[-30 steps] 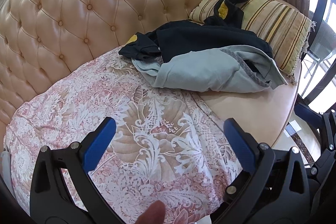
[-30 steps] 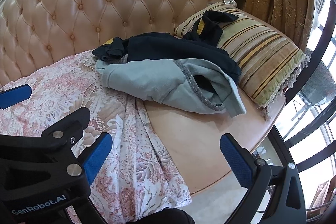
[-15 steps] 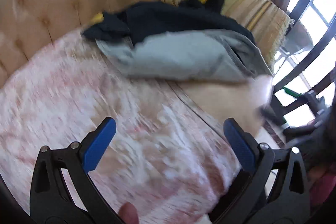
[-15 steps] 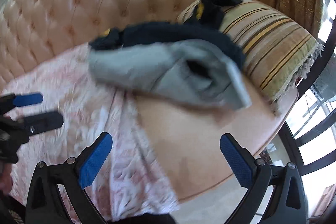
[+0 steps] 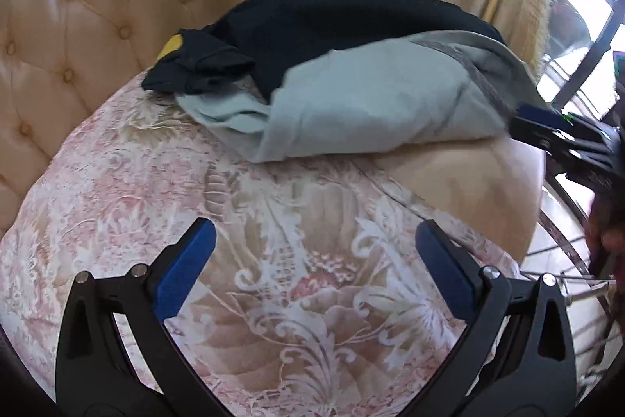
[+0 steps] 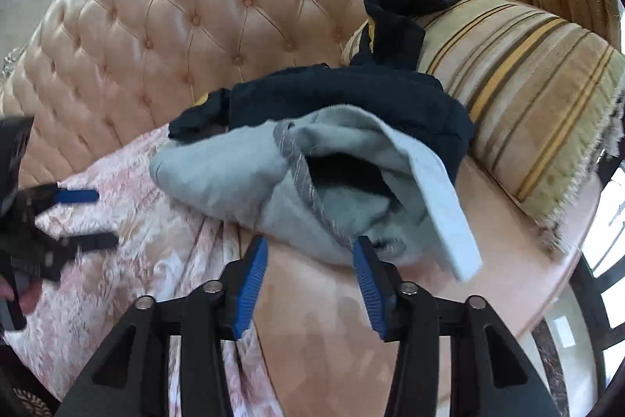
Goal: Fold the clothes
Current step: 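Grasp the light blue shirt's collar edge with the right gripper while the left gripper grasps its hem, then lift the light blue shirt off the pile with both grippers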
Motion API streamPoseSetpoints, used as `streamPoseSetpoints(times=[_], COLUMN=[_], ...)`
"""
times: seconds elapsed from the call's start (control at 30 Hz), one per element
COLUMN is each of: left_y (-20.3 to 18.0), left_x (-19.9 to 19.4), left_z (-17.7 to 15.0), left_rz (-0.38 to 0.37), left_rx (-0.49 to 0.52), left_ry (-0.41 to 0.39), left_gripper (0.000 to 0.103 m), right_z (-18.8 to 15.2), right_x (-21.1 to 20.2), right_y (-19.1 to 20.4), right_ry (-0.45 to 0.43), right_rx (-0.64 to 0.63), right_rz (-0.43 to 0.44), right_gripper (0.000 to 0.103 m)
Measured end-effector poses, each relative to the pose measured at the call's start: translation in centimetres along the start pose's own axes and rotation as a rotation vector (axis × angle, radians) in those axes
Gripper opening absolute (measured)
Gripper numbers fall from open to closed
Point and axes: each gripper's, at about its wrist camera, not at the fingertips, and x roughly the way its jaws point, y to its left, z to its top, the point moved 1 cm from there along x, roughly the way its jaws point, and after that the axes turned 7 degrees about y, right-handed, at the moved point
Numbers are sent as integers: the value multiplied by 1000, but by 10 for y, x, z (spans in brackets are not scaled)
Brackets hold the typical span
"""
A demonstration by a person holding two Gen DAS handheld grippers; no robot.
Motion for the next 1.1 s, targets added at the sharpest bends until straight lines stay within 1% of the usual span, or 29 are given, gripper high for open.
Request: streamPoseSetpoints(times=[0.03,0.07,0.13,0.3,0.4,0.43,0.53,0.57,0.63,0.67,0.7,0.73,0.77,0.8,0.87,0.9,0.93,1.03,1.1], left_y=[-1,-2,-5,-13,-18,-19,-22,-26,-32,-34,-34,-32,-30,-28,-22,-22,-22,-22,-26], left_x=[1,2,5,9,9,9,12,15,21,25,28,31,33,32,28,27,27,25,14], left_z=[0,-1,-2,0,2,6,21,29,43,49,54,58,62,62,61,59,58,53,50], left_rz=[-6,-12,-24,-49,-36,-30,-34,-26,-11,-7,-17,-14,-11,-16,-36,-38,-40,-45,-70], left_rx=[5,11,22,28,52,58,81,110,167,193,196,185,174,157,116,114,113,112,121], left_ry=[2,4,8,12,-13,-19,-22,-27,-29,-25,-14,-1,12,7,-12,-11,-8,0,-20], left_gripper=[103,103,102,103,102,102,103,103,102,102,96,86,83,80,53,20,10,10,11], right_z=[3,6,9,16,25,28,22,17,8,4,1,1,2,3,8,12,16,29,38], right_x=[4,8,13,23,15,16,29,35,46,49,51,49,47,45,36,29,22,7,-3], right_y=[-2,-3,-1,3,5,5,3,3,1,-1,-2,-4,-5,-6,-5,-5,-8,-19,-20], right_ry=[8,12,13,46,12,15,73,95,135,144,146,138,133,126,108,89,74,40,29], right_rx=[-11,-25,-65,-168,-207,-219,-253,-266,-289,-295,-294,-276,-255,-235,-191,-153,-113,16,70], right_rz=[11,20,31,15,17,11,0,2,-1,-14,-17,-1,13,24,68,116,164,321,409], right_gripper=[65,66,66,66,66,66,66,64,42,20,17,15,12,10,9,8,8,7,6])
